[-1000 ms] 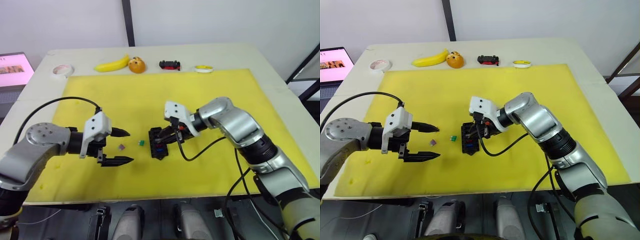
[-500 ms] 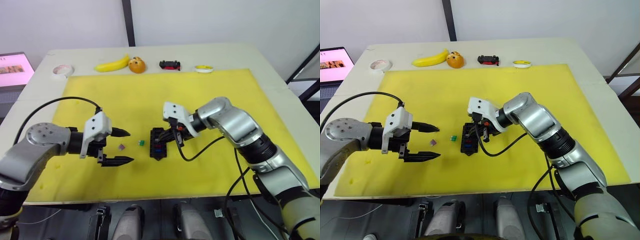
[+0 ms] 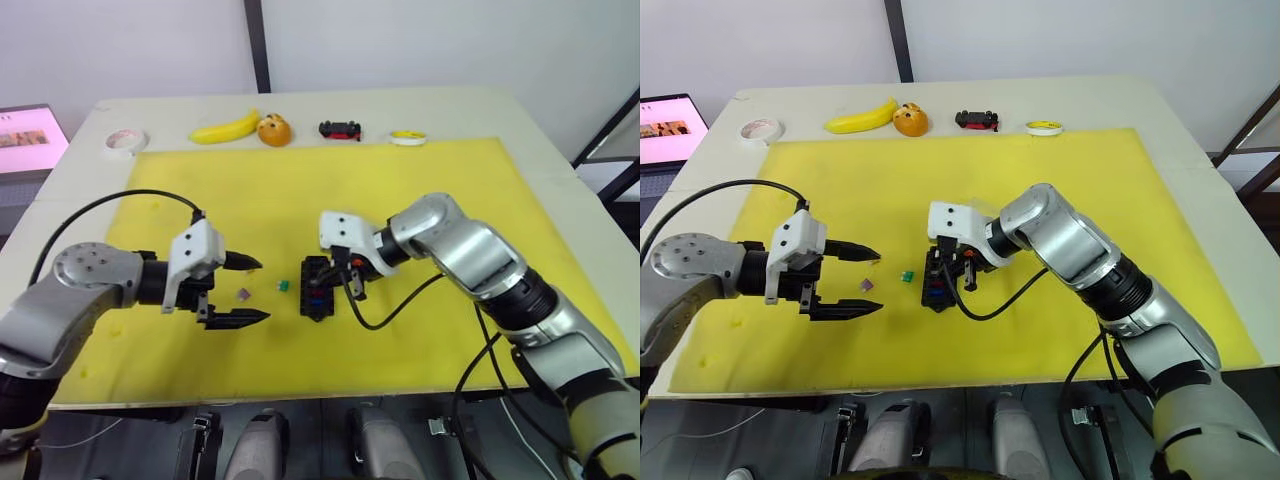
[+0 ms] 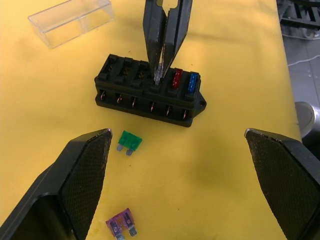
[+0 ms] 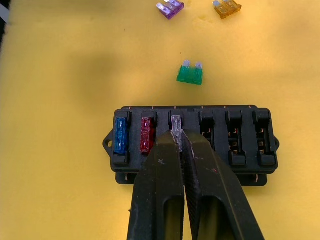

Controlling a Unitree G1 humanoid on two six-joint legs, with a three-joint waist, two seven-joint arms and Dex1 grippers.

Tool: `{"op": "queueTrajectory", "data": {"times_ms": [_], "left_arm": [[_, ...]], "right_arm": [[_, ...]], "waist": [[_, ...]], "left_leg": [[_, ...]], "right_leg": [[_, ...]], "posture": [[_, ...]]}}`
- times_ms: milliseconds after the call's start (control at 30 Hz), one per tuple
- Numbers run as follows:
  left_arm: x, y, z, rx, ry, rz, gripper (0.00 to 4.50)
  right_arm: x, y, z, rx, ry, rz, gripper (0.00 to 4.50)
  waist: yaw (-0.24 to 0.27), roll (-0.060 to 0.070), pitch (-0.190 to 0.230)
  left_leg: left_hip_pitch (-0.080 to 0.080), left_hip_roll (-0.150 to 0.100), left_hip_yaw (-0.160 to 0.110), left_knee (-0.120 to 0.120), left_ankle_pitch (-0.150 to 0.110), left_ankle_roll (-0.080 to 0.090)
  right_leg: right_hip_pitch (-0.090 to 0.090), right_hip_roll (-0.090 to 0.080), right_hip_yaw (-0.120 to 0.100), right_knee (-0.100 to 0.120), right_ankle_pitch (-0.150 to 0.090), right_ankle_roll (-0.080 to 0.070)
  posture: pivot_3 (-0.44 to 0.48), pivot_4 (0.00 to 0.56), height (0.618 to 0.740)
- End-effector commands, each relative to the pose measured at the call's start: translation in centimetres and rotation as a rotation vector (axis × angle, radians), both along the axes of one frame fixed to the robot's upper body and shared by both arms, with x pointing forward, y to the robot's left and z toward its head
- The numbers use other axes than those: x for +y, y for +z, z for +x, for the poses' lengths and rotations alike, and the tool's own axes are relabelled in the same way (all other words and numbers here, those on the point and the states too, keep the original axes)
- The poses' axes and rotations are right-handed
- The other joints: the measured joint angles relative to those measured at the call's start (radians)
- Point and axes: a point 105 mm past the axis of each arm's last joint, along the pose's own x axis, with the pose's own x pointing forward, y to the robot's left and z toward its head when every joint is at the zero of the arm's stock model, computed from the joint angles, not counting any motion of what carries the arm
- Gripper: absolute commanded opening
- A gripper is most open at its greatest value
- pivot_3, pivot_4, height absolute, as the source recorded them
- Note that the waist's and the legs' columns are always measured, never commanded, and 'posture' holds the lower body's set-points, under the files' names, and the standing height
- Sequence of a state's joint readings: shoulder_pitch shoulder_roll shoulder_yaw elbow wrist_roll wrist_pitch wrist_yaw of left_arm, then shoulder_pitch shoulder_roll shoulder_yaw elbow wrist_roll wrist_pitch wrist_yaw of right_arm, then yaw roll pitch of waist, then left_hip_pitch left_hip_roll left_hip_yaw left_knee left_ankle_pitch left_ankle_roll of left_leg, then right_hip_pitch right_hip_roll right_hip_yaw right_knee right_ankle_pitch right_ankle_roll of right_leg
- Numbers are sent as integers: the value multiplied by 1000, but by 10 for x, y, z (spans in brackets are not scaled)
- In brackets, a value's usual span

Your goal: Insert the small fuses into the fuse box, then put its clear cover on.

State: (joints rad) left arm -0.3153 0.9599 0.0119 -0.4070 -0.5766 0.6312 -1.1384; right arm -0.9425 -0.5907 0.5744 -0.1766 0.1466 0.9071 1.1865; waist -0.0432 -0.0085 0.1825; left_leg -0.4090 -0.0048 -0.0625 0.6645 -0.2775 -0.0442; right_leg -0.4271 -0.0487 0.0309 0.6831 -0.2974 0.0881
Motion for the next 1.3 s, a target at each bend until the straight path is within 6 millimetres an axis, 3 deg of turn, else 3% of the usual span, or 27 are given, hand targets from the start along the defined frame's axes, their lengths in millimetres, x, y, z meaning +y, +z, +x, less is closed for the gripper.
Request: {"op": "queueTrajectory", "data": {"times_ms": [33,867,1100,1200,1300], "left_arm": [[-5,6,-2,-28,-23,2,4500],[-6,6,-1,-33,-17,-3,4500],[-6,5,-1,-37,-16,-4,4500],[-6,5,-1,-37,-18,-6,4500],[-6,4,0,-37,-18,-7,4500]], "right_arm": [[1,11,0,-84,13,-13,37],[-9,-14,3,-58,-14,-101,37],[-5,-5,1,-66,15,-68,37],[-4,-3,2,-71,13,-61,1039],[-3,0,2,-75,15,-56,2557]], "waist": [[0,0,0],[0,0,0],[0,0,0],[0,0,0],[0,0,0]], "left_leg": [[0,0,0,0,0,0],[1,0,0,0,0,0],[1,0,0,0,0,0],[1,0,0,0,0,0],[1,0,0,0,0,0]], "right_leg": [[0,0,0,0,0,0],[1,0,0,0,0,0],[1,0,0,0,0,0],[1,0,0,0,0,0],[1,0,0,0,0,0]], "posture": [[0,150,740],[0,150,740],[0,150,740],[0,150,740],[0,150,740]]}}
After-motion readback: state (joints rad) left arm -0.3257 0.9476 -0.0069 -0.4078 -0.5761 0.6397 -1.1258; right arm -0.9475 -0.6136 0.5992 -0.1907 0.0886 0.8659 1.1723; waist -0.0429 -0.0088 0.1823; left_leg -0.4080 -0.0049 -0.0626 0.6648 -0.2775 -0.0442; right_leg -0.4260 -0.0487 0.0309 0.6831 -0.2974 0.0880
